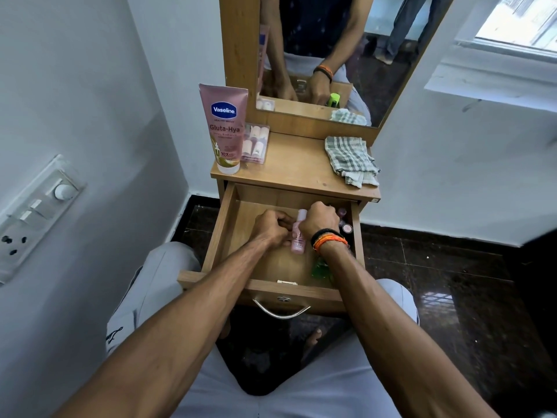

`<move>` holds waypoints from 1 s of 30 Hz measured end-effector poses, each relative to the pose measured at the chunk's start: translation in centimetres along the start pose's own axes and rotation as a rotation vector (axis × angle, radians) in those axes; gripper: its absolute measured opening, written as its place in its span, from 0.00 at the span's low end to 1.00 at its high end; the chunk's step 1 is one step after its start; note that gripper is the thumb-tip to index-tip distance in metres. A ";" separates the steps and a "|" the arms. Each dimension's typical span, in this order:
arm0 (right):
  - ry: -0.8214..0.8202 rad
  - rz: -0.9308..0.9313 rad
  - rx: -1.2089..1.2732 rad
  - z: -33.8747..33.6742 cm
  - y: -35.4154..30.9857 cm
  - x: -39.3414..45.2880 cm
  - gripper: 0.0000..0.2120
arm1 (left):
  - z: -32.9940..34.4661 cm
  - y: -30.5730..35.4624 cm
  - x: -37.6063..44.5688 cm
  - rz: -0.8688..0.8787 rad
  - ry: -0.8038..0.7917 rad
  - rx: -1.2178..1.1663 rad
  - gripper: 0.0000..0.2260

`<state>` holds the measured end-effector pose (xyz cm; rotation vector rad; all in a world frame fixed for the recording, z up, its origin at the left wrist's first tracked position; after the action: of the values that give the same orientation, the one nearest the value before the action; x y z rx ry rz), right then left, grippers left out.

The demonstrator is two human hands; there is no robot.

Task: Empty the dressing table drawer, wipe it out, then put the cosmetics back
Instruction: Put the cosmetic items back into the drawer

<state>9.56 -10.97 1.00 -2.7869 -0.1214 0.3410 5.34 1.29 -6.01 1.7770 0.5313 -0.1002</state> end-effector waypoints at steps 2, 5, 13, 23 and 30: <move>0.026 0.013 0.076 -1.2 0.5 0.4 0.08 | 0.1 0.1 -0.1 -0.008 0.001 -0.006 0.12; 0.089 0.060 0.260 -3.2 2.4 1.0 0.05 | 0.4 0.0 -0.1 -0.008 -0.011 -0.036 0.13; 0.146 0.120 0.629 -6.5 6.5 0.1 0.05 | 1.2 0.5 0.1 0.015 -0.027 0.011 0.14; 0.100 0.084 0.653 -5.3 5.9 -0.7 0.04 | 1.6 1.2 -0.2 0.031 -0.020 0.061 0.14; 0.094 -0.134 0.566 -5.1 1.7 -0.2 0.05 | -1.4 1.5 -1.4 0.067 0.074 -0.044 0.12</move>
<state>10.75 -14.19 5.14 -2.2166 -0.1594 0.1737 4.41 1.94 -3.85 1.7589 0.5225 0.0236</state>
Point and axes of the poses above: each hand's wrist, its own x-axis towards the middle knuckle, its own z-axis out of the palm, y = z × x, the point moved 6 cm from there along x, towards the middle knuckle, and after that the axes turned 5 degrees about -x, right-handed, at the moved point
